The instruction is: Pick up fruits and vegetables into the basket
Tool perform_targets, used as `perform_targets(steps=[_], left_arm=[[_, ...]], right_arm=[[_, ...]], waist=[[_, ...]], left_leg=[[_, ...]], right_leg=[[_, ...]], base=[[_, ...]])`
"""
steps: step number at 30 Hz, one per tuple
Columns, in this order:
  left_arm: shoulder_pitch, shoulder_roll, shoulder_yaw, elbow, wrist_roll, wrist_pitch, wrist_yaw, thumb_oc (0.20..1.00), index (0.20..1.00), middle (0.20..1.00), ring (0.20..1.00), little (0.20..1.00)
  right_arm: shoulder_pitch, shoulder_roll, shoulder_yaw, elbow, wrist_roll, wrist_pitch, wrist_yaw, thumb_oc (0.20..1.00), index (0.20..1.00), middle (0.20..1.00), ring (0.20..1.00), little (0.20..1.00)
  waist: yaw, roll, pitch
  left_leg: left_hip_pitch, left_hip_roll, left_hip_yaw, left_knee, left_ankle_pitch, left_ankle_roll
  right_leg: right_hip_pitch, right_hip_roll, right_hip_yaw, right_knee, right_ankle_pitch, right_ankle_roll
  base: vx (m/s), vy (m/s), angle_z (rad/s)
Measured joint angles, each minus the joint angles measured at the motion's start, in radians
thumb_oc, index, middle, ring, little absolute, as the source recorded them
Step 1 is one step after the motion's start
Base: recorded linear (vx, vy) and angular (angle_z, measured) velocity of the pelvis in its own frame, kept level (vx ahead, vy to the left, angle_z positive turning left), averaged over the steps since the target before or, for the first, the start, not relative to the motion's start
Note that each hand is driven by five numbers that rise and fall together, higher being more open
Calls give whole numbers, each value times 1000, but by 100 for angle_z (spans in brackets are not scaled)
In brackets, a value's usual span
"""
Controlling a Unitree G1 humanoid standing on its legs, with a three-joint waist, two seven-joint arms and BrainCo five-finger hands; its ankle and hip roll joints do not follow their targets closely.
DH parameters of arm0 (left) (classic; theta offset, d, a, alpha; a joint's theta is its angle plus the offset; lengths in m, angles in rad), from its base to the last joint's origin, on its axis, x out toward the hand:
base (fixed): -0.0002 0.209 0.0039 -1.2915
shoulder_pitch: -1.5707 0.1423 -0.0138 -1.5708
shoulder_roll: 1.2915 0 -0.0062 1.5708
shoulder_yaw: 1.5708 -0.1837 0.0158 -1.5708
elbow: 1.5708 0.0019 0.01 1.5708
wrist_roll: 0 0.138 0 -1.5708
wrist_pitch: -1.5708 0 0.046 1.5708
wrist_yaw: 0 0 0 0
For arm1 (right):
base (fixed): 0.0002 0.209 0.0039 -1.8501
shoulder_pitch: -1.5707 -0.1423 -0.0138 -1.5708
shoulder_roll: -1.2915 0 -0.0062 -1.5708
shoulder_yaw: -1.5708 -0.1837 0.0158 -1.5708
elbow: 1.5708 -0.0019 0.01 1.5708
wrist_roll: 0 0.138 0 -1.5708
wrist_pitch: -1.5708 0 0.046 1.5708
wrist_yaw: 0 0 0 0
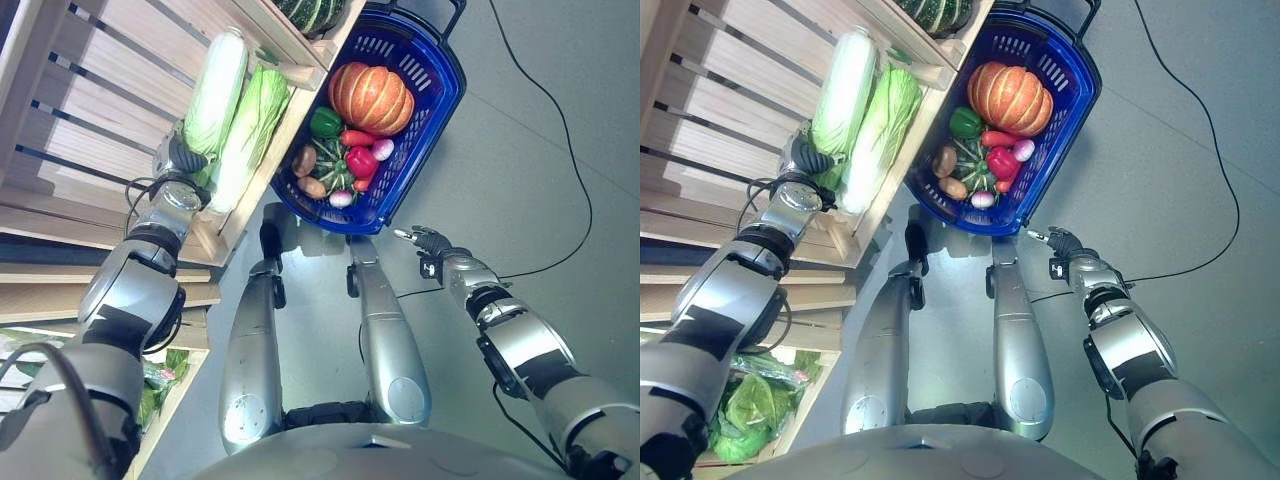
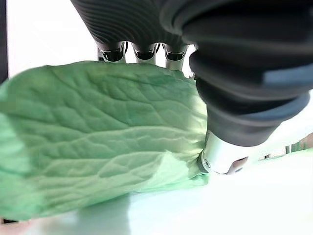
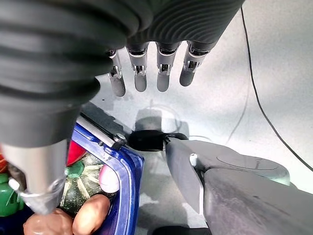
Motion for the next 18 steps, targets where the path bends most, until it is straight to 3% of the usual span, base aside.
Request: perform_targets(steps=[7,14,18], left_arm=[[68,-1,43,-42,-84,-74,7,200,200,200,200,200],[210,-1,91,-254,-102,-104,106,200,200,200,200,200],[273,2,99,-388,-28,-115,185,200,200,200,200,200]], right_arm=[[10,-6,-61,-8,173,-61,-24,1000,1000,1000,1000,1000],[80,-24,-143,-163,324,-222,-58,1000,1000,1000,1000,1000],[113,-21,-164,-322,343,-292,-89,1000,1000,1000,1000,1000]], waist=[[2,1,0],[21,3,2],[34,12,11]], left_leg=[[13,0,5,-3,0,1],[14,2,8,-11,-1,-2],[13,1,3,-25,5,4]], right_leg=[[8,0,5,0,0,0],[8,0,5,-8,-6,1],[8,0,1,-19,-3,3]], base=[[7,-4,-1],[-5,-22,0],[-8,-6,0]])
